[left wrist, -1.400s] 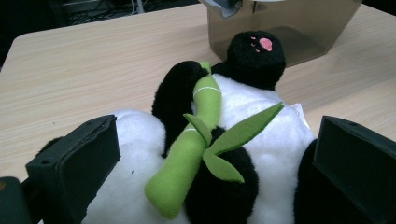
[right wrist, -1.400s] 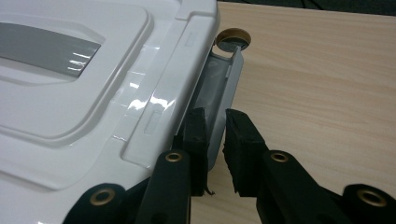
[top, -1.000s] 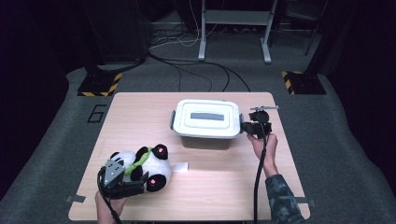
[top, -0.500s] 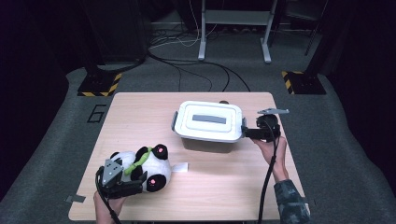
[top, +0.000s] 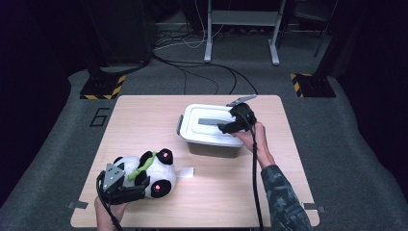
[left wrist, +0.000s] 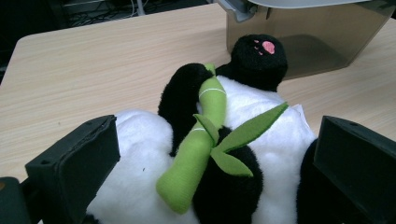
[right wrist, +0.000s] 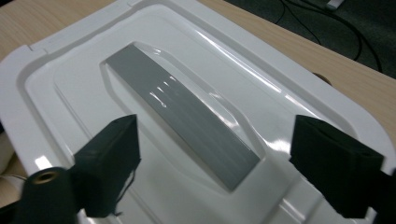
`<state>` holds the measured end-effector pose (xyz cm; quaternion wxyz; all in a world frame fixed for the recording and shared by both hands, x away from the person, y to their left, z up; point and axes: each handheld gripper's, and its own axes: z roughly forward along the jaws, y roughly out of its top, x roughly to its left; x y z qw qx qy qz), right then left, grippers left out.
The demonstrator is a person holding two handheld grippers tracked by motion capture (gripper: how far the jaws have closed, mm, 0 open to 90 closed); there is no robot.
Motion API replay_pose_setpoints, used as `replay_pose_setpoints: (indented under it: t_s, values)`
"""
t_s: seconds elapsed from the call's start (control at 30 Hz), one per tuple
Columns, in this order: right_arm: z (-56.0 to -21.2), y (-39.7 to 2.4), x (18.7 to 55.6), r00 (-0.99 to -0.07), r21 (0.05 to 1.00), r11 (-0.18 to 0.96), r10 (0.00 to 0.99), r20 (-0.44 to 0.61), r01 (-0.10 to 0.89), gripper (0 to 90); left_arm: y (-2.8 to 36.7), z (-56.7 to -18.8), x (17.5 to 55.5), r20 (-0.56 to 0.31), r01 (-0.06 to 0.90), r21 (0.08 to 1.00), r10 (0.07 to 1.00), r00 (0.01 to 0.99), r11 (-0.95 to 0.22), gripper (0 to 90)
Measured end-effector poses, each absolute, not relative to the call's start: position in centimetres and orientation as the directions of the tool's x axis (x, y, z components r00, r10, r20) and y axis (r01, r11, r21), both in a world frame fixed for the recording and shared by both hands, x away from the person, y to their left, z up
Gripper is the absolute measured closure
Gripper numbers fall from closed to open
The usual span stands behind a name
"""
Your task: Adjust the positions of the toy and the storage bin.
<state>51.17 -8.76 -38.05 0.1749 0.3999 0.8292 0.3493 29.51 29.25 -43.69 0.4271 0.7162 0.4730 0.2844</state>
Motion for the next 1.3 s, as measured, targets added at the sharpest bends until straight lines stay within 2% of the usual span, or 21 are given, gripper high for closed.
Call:
replay_pose_setpoints:
  t_s: [0.07, 0.13, 0.27, 0.33, 0.5, 0.83, 1.03, 1.3]
  values:
    - [-38.2, -7.9, 51.9, -0.633, 0.701, 0.470, 0.773, -0.034, 0.536, 26.2, 29.3, -43.7, 29.5, 0.003, 0.436, 0.881, 0.922, 0.388, -0.186, 0.0]
    - [-38.3, -7.3, 52.4, -0.642, 0.684, 0.490, 0.766, -0.041, 0.541, 30.9, 29.4, -43.6, 29.5, 0.004, 0.436, 0.880, 0.921, 0.388, -0.188, 0.0]
    - [-38.2, -6.8, 53.0, -0.678, 0.678, 0.516, 0.734, -0.035, 0.524, 36.2, 29.6, -43.7, 29.5, 0.004, 0.435, 0.881, 0.921, 0.390, -0.188, 0.0]
    - [-38.2, -6.4, 53.0, -0.707, 0.670, 0.540, 0.706, -0.031, 0.510, 43.6, 29.6, -43.7, 29.4, 0.003, 0.433, 0.882, 0.921, 0.389, -0.185, 0.0]
    - [-38.2, -6.3, 53.3, -0.744, 0.670, 0.557, 0.668, -0.010, 0.491, 51.4, 29.7, -43.7, 29.4, 0.001, 0.436, 0.881, 0.920, 0.391, -0.187, 0.0]
    - [-38.1, -7.0, 52.7, -0.702, 0.675, 0.497, 0.711, 0.044, 0.545, 57.1, 29.4, -43.8, 29.4, -0.002, 0.437, 0.880, 0.917, 0.399, -0.188, 0.0]
    - [-38.5, -8.1, 51.1, -0.680, 0.700, 0.477, 0.733, 0.016, 0.532, 61.3, 29.4, -43.9, 29.3, -0.001, 0.436, 0.880, 0.918, 0.396, -0.187, 0.0]
    - [-38.2, -8.1, 48.1, -0.656, 0.679, 0.491, 0.755, -0.019, 0.545, 65.9, 29.2, -43.8, 29.4, -0.001, 0.434, 0.882, 0.920, 0.392, -0.184, 0.0]
